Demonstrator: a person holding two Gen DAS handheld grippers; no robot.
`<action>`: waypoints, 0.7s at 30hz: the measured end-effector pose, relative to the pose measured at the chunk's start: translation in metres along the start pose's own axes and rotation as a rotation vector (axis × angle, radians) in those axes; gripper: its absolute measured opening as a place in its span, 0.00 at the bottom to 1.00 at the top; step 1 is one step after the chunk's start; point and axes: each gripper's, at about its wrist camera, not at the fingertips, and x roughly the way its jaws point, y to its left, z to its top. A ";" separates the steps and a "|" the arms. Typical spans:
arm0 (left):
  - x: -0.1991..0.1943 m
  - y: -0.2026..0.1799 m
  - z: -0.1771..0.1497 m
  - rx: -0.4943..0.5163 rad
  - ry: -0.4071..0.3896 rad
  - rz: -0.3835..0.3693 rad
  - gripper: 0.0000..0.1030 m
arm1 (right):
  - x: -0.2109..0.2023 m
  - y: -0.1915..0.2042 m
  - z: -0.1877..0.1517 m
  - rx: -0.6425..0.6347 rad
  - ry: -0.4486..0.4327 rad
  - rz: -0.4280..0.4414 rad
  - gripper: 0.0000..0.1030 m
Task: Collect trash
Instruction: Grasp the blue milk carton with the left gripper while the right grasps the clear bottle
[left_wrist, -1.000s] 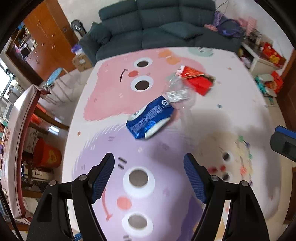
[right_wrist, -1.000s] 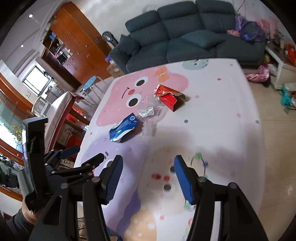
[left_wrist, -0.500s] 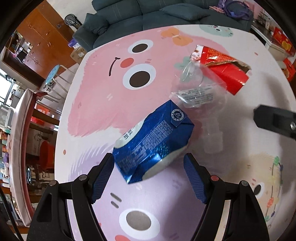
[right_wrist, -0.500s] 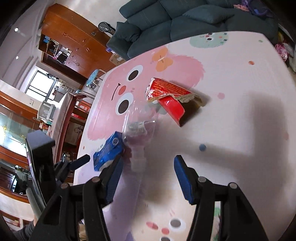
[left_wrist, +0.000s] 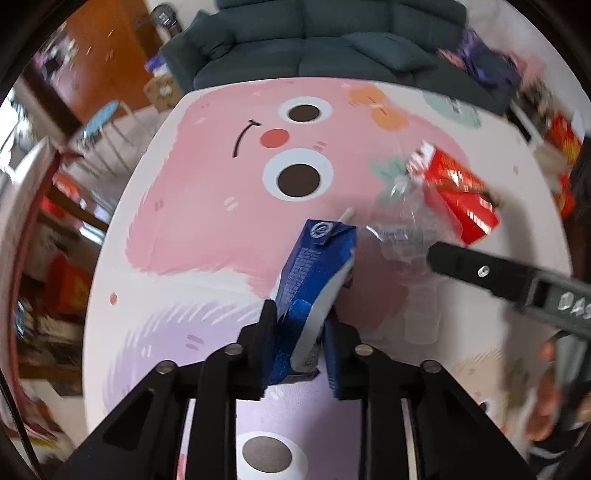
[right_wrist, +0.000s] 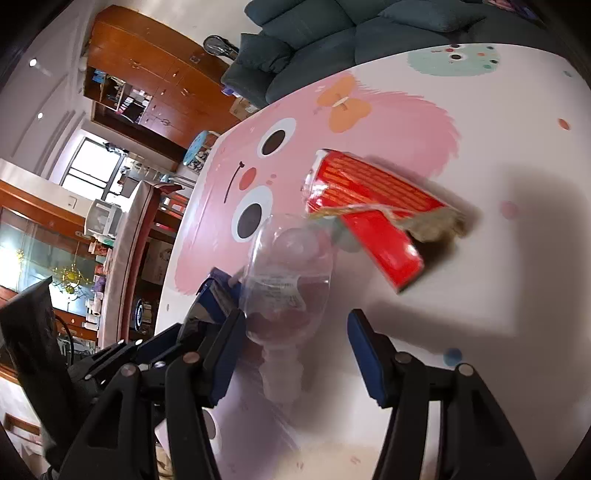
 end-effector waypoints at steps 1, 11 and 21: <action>0.000 0.006 0.000 -0.033 0.005 -0.021 0.20 | 0.003 0.001 0.001 -0.002 -0.003 0.005 0.56; -0.002 0.039 -0.012 -0.210 0.009 -0.090 0.19 | 0.020 0.009 0.009 -0.034 -0.033 0.030 0.44; -0.014 0.035 -0.026 -0.233 -0.011 -0.110 0.18 | -0.002 0.032 -0.004 -0.147 -0.081 0.069 0.41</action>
